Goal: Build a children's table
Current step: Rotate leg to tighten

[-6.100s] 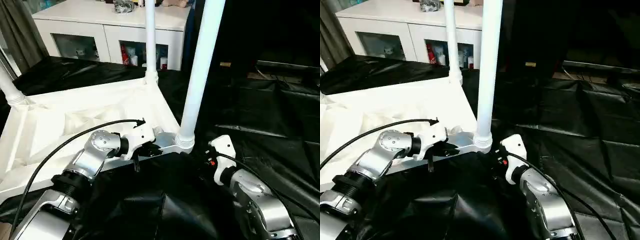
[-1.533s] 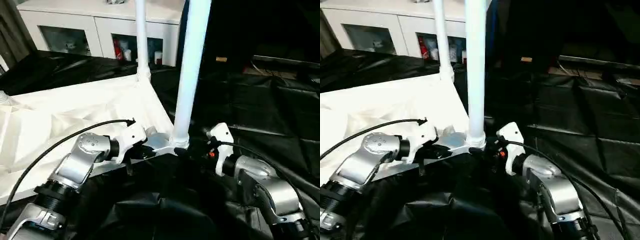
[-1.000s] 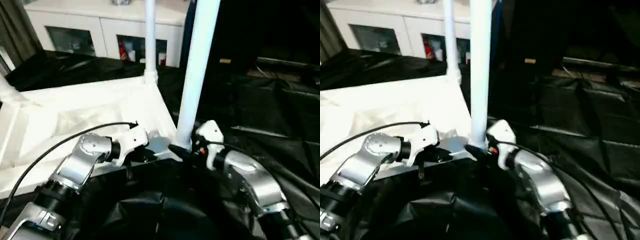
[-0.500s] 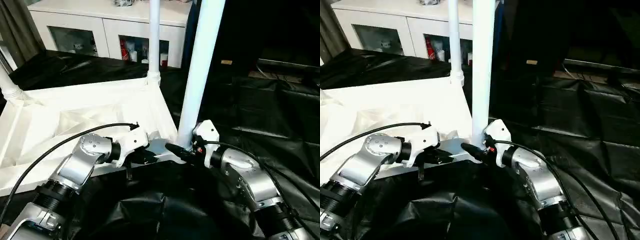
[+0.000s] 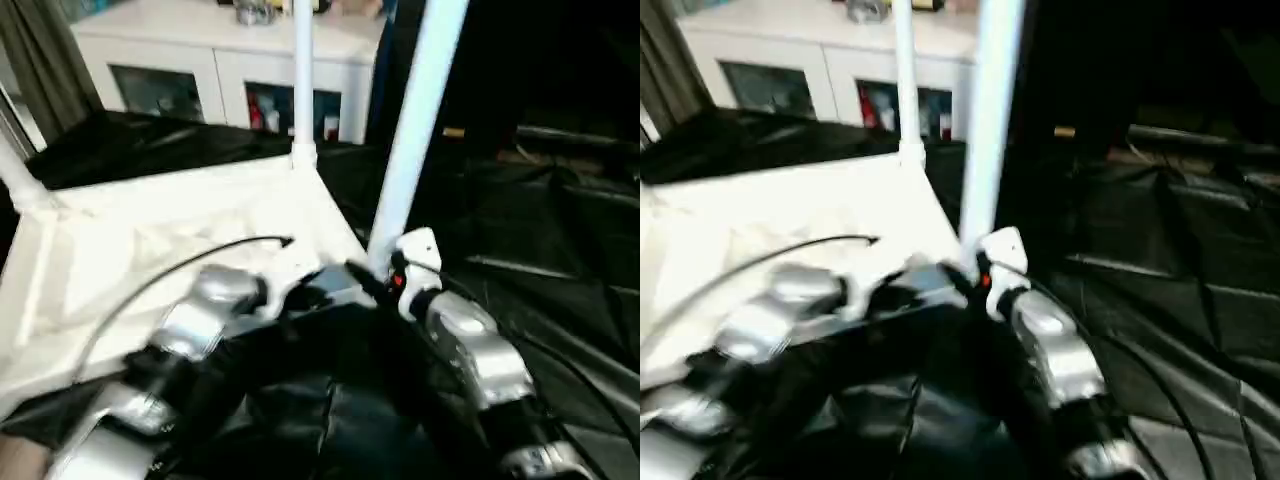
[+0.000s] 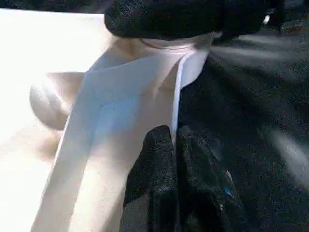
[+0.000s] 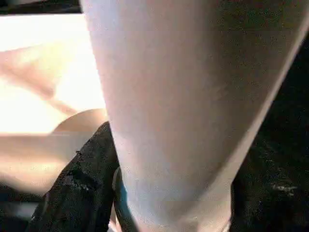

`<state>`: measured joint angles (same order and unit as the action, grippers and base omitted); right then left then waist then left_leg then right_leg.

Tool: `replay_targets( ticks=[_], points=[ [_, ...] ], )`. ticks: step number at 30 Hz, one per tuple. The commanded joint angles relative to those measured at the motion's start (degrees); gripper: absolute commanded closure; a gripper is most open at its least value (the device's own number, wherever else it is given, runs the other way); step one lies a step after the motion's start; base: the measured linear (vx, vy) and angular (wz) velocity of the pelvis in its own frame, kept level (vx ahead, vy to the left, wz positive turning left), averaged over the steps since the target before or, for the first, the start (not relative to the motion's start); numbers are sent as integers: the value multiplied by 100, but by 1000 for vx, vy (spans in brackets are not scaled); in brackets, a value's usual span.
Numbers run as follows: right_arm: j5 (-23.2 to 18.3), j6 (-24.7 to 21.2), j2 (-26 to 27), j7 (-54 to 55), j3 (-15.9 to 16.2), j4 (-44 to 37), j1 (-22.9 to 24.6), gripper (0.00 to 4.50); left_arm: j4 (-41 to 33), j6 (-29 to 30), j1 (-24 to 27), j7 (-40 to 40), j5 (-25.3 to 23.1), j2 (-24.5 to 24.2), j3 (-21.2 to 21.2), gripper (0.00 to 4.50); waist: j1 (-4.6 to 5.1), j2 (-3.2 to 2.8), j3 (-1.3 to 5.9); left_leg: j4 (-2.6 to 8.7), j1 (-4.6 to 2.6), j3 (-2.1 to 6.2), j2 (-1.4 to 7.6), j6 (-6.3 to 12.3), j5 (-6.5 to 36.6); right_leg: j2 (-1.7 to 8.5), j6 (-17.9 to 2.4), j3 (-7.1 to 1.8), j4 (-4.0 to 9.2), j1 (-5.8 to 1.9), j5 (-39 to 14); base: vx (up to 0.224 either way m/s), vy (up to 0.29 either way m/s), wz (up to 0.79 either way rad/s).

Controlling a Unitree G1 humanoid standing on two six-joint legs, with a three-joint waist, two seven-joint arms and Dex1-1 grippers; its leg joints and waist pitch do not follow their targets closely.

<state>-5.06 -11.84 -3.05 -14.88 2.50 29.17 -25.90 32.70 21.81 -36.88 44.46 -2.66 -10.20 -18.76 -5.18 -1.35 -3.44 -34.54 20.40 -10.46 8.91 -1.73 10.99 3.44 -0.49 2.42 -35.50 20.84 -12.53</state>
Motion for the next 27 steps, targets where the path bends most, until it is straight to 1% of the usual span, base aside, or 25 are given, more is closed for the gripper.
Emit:
replay_targets(
  ticks=[1,2,3,4,5,6,7,8,9,11,12,13,14,15,16,17,18,19,20,21,22,23,24,25,27],
  points=[
    [-81,-267,426,-99,400,531,127,178,329,12,-456,-1256,-102,231,465,450,69,-45,270,532,-228,305,404,-497,2781,592,-917,-272,649,4,-2707,0,0,0],
    [-81,-267,426,-99,400,531,127,178,329,12,-456,-1256,-102,231,465,450,75,-40,270,545,-186,309,408,-454,2670,594,-905,-272,652,-23,-2599,0,0,0],
    [-108,-182,574,-145,375,702,-48,178,480,-103,-564,-1306,-123,392,432,450,67,-58,299,577,-126,307,425,-385,2378,599,-932,-273,618,-75,-2206,0,0,0],
    [-110,-85,611,-336,384,688,-66,178,490,-222,-570,-1190,-146,413,387,450,71,-93,316,577,-87,296,427,-348,2209,593,-986,-275,589,-83,-1931,0,0,0],
    [-110,-79,612,-348,385,685,-65,178,488,-231,-569,-1180,-147,413,384,450,61,-86,318,572,-92,288,427,-330,2169,600,-1008,-279,595,-82,-1861,0,0,0],
    [-140,-36,603,-463,381,631,-43,143,457,-268,-552,-1079,-147,402,369,450,47,-68,312,557,-112,266,424,-282,2151,608,-1046,-298,604,-62,-1837,0,0,0],
    [-318,-23,504,-806,338,420,53,143,267,-373,-436,-716,-101,272,309,450,35,-89,319,540,-128,256,422,-249,2138,621,-1077,-307,610,-60,-1885,0,0,0],
    [-318,-23,504,-806,338,420,53,122,267,-373,-436,-716,-101,272,309,450,26,-84,317,542,-116,259,427,-221,2111,629,-1076,-310,617,-69,-1897,0,0,0],
    [-357,35,386,-1052,344,332,81,105,173,-471,-366,-446,-76,137,241,450,19,-85,331,554,-78,266,438,-173,1999,627,-1067,-311,594,-98,-1788,0,0,0],
    [-366,108,253,-1310,362,282,77,98,97,-683,-301,-143,-28,-3,161,450,40,-86,345,563,-16,280,441,-89,1822,614,-1081,-290,554,-143,-1565,0,0,0],
    [-369,125,205,-1396,377,252,79,78,53,-740,-272,-30,-2,-45,141,450,78,-92,351,574,37,289,428,-65,1739,610,-1056,-270,549,-184,-1573,0,0,0],
    [-380,112,123,-1536,415,199,88,69,-21,-757,-234,108,21,-110,111,450,91,-132,365,560,37,286,427,-66,1644,606,-1082,-266,532,-168,-1495,0,0,0],
    [-400,56,-19,-1763,483,82,113,69,-163,-875,-166,363,57,-221,57,450,83,-128,374,550,8,281,435,-47,1629,605,-1111,-264,545,-150,-1446,0,0,0],
    [-416,-4,-206,-2029,569,-77,148,69,-341,-849,-92,625,120,-343,21,450,84,-114,403,509,16,259,434,36,1398,597,-1218,-275,511,-162,-1069,0,0,0],
    [-446,-16,-548,-2551,717,-386,229,69,-567,-914,2,1029,193,-551,-39,450,76,-116,415,476,50,239,432,146,1103,591,-1314,-271,471,-171,-630,0,0,0],
    [-454,-15,-621,-2661,747,-455,249,69,-613,-933,21,1116,210,-596,-52,450,57,-122,433,460,56,245,435,200,966,585,-1332,-260,440,-184,-413,53,-20,-1],
    [-456,9,-853,-3030,813,-678,326,69,-743,-956,79,1358,267,-728,-81,450,62,-136,460,416,73,226,432,334,681,571,-1432,-247,382,-180,80,53,-20,-1],
    [-459,24,-970,-3204,849,-773,360,69,-798,-951,105,1463,297,-786,-91,450,43,-143,467,391,70,213,438,454,484,560,-1526,-231,351,-164,444,0,0,0],
    [-461,48,-1137,-3432,906,-878,401,69,-867,-951,141,1596,330,-864,-103,450,27,-152,472,372,58,197,442,501,447,553,-1563,-226,340,-146,557,0,0,0],
    [-454,70,-1220,-3572,925,-920,415,69,-915,-971,171,1718,375,-925,-121,450,-4,-170,476,366,51,194,464,553,435,553,-1628,-208,326,-140,612,0,0,0],
    [-427,133,-1423,-3897,1006,-1008,446,69,-1030,-1008,242,1974,458,-1060,-161,450,-24,-185,477,354,46,177,478,564,453,545,-1685,-194,319,-111,619,0,0,0],
    [-418,149,-1458,-3955,1021,-1019,450,69,-1051,-1018,256,2024,475,-1085,-170,450,-38,-185,479,357,44,186,488,544,486,549,-1699,-180,316,-120,582,0,0,0],
    [-403,171,-1518,-4074,1044,-1037,455,69,-1092,-1021,280,2120,504,-1134,-187,450,-42,-193,468,365,59,185,499,527,562,542,-1697,-168,312,-119,487,0,0,0],
    [-380,196,-1583,-4218,1064,-1045,450,69,-1135,-1022,304,2225,514,-1203,-216,450,-55,-202,459,372,37,175,505,492,678,543,-1691,-169,331,-101,350,0,0,0],
    [-386,248,-1694,-4394,1135,-1047,394,69,-1214,-1077,356,2497,497,-1376,-271,450,-82,-195,449,391,36,178,515,416,772,557,-1655,-168,348,-112,130,0,0,0]
  ],
)
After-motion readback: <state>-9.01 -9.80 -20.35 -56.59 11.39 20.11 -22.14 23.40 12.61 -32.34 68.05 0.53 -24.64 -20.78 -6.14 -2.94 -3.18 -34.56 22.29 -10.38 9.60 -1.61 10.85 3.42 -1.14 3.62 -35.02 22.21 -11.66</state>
